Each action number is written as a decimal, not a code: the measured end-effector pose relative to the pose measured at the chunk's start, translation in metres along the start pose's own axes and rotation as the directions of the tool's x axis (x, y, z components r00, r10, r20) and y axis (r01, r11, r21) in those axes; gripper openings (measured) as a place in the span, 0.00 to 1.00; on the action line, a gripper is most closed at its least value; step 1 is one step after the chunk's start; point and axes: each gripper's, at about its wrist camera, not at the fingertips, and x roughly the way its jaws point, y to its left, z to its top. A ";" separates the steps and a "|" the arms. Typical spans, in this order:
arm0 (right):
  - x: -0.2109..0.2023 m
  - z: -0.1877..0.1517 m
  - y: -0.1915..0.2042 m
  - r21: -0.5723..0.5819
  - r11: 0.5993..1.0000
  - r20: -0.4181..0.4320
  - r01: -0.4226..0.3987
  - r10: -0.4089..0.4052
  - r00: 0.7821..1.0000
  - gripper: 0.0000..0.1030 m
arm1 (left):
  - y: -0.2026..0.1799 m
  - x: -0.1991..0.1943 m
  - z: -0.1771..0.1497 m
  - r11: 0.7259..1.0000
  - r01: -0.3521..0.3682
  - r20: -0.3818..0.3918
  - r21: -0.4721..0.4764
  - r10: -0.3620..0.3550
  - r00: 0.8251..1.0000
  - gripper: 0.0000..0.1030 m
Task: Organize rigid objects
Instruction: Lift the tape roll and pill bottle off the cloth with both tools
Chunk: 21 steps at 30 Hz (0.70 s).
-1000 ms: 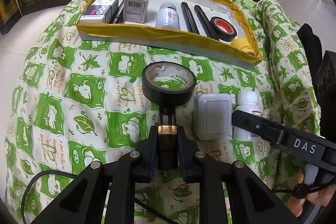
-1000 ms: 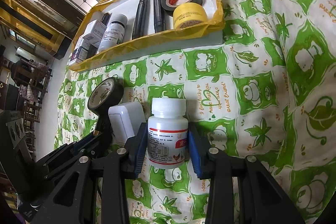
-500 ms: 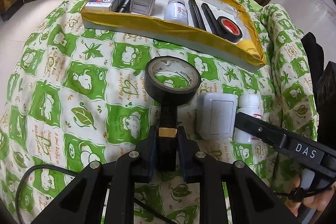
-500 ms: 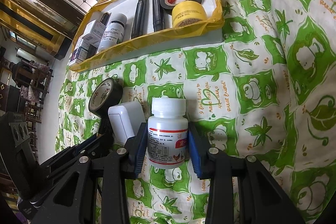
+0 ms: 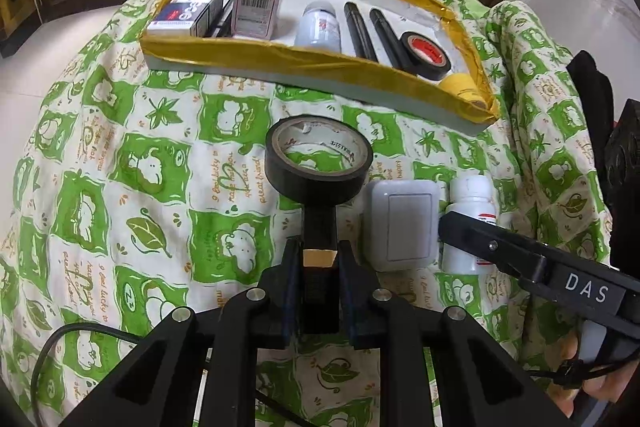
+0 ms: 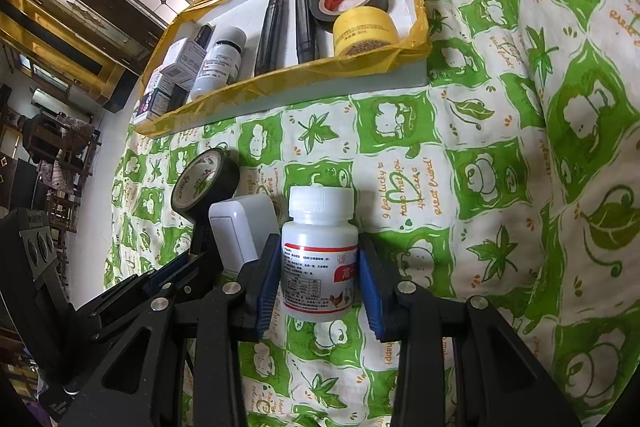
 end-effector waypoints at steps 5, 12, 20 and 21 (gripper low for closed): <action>-0.006 0.001 0.000 -0.002 1.000 0.020 -0.017 0.018 1.000 0.34 | 0.003 -0.010 -0.001 1.000 0.027 0.030 -0.002 -0.027 0.999 0.17; -0.008 0.003 -0.002 0.004 1.000 0.022 -0.024 0.024 0.999 0.34 | 0.006 -0.019 -0.004 0.998 0.057 0.056 -0.017 -0.056 0.997 0.17; -0.009 0.003 -0.004 0.009 1.000 0.029 -0.029 0.028 0.999 0.35 | 0.011 -0.031 -0.008 0.993 0.105 0.096 -0.061 -0.099 0.990 0.17; -0.010 0.002 -0.005 0.010 1.000 0.029 -0.030 0.029 0.999 0.35 | 0.012 -0.031 -0.008 0.992 0.107 0.098 -0.064 -0.101 0.990 0.17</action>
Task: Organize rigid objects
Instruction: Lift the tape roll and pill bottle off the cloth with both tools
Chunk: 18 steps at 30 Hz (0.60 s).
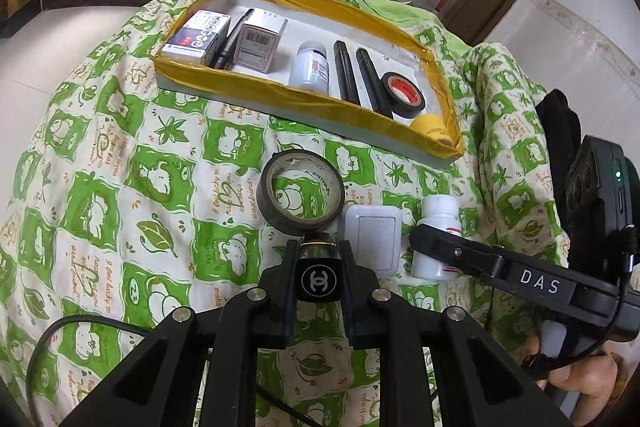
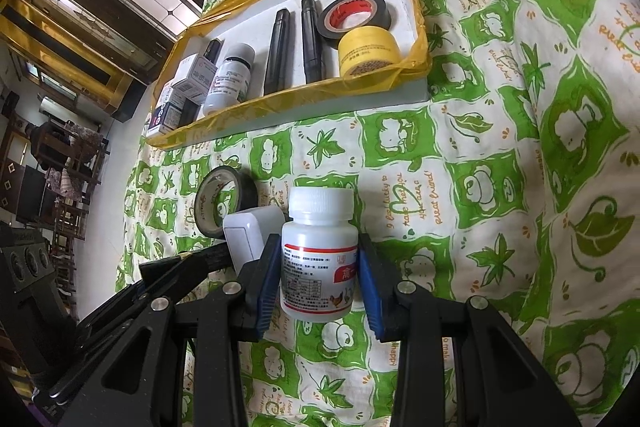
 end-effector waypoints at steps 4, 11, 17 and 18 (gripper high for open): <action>-0.002 0.000 0.000 0.000 1.000 0.006 -0.003 0.003 1.000 0.34 | 0.001 -0.001 0.000 1.000 0.001 0.005 -0.005 -0.001 1.000 0.17; -0.006 0.001 -0.001 0.007 1.000 0.018 -0.014 0.014 1.000 0.35 | 0.002 -0.003 0.002 1.000 0.008 0.013 -0.015 -0.008 1.000 0.17; -0.013 0.004 -0.005 0.021 0.999 0.033 -0.028 0.027 0.999 0.35 | 0.004 -0.005 0.004 0.999 0.021 0.019 -0.028 -0.020 1.000 0.17; -0.014 0.004 -0.006 0.025 0.999 0.035 -0.030 0.029 0.999 0.35 | 0.004 -0.006 0.004 0.999 0.021 0.020 -0.027 -0.021 1.000 0.17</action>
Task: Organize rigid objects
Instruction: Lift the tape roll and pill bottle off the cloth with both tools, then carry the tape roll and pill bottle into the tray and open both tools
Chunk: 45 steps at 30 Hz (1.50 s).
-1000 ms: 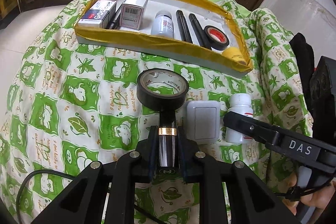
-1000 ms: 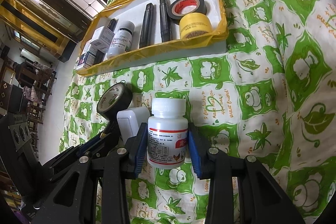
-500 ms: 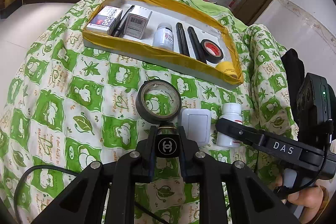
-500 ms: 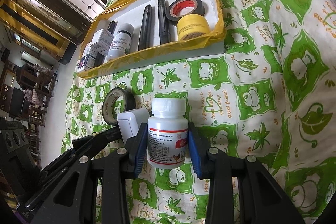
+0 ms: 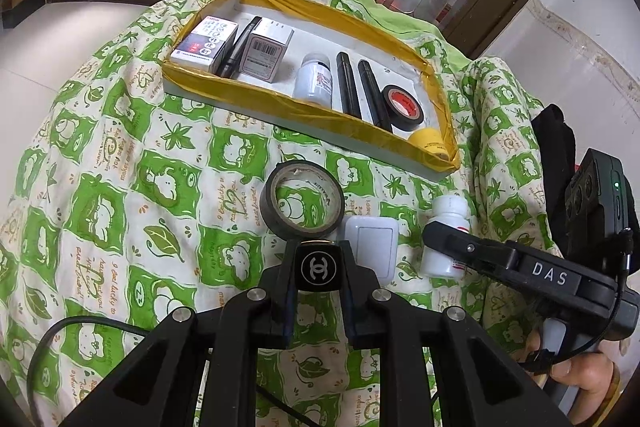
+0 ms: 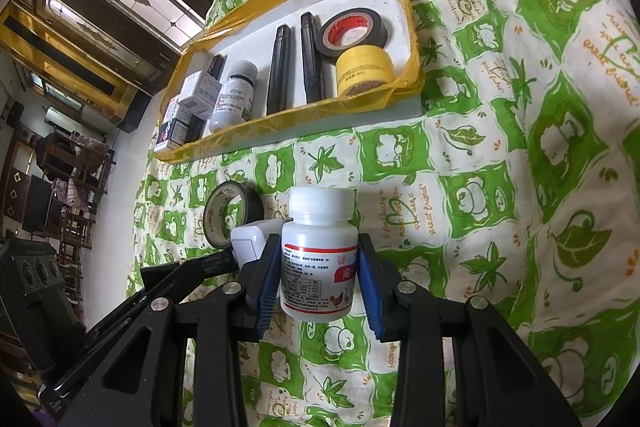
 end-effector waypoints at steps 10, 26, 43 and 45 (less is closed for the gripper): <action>-0.010 0.007 -0.008 0.033 0.999 0.026 -0.016 0.015 1.000 0.35 | -0.010 -0.004 0.009 0.998 -0.033 0.017 0.050 0.032 0.999 0.17; -0.010 0.007 -0.005 0.029 0.999 0.029 -0.019 0.018 0.999 0.35 | -0.024 0.001 0.016 0.974 -0.167 0.039 0.154 0.163 0.986 0.17; -0.024 0.020 -0.007 0.043 0.998 0.057 -0.045 0.043 0.997 0.35 | -0.028 0.003 0.025 0.963 -0.192 0.056 0.186 0.185 0.981 0.17; -0.025 0.024 -0.007 0.050 0.997 0.056 -0.061 0.059 0.997 0.35 | -0.028 0.004 0.028 0.963 -0.192 0.056 0.191 0.184 0.981 0.17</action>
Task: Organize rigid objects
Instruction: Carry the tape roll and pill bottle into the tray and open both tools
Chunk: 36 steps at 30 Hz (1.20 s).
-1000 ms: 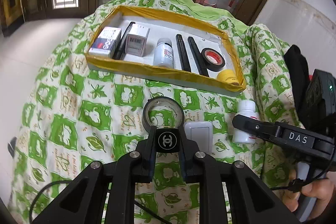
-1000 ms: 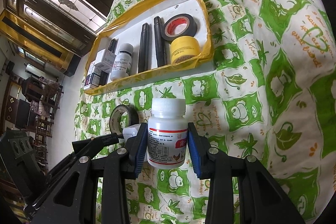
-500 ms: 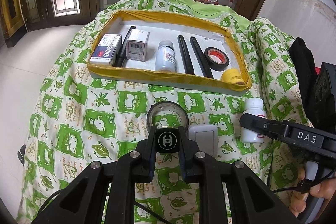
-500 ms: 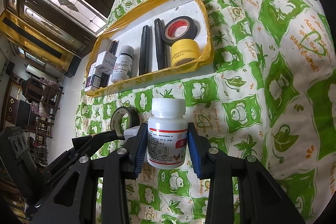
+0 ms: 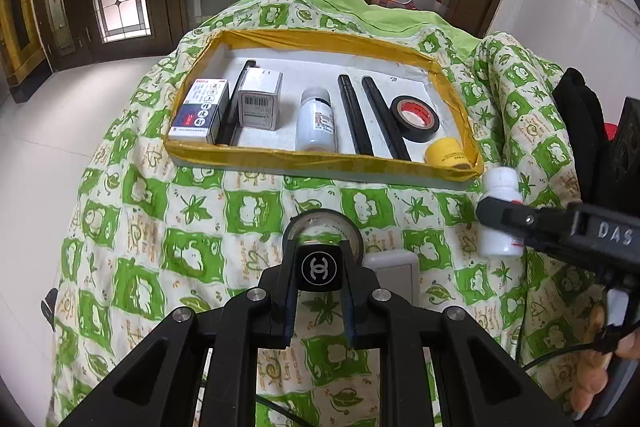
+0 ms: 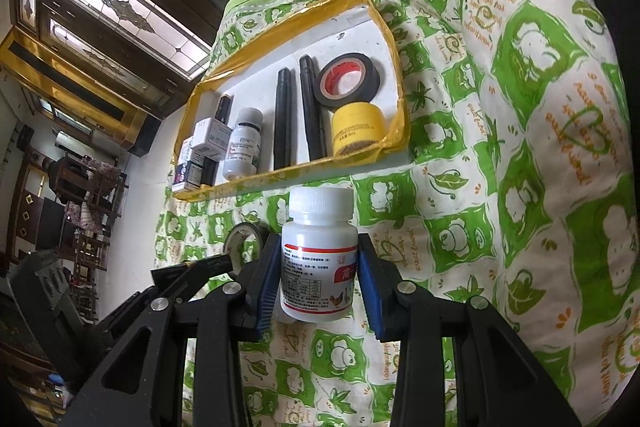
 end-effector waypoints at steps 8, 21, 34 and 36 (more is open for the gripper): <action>-0.008 0.026 0.000 0.011 1.000 0.030 -0.017 0.017 0.999 0.35 | -0.001 0.005 0.026 1.000 0.021 0.010 -0.002 -0.021 1.000 0.17; 0.018 0.095 -0.007 0.100 0.994 0.047 -0.041 0.036 0.998 0.35 | 0.004 0.028 0.108 0.994 0.084 0.016 -0.067 -0.083 0.996 0.17; 0.059 0.149 -0.005 0.084 0.996 0.066 -0.034 0.028 0.997 0.35 | 0.018 0.084 0.164 0.991 0.056 -0.042 -0.121 -0.062 0.997 0.17; 0.066 0.154 -0.007 0.084 0.996 0.059 -0.021 0.016 0.998 0.35 | 0.018 0.092 0.166 0.992 0.044 -0.052 -0.117 -0.051 0.997 0.17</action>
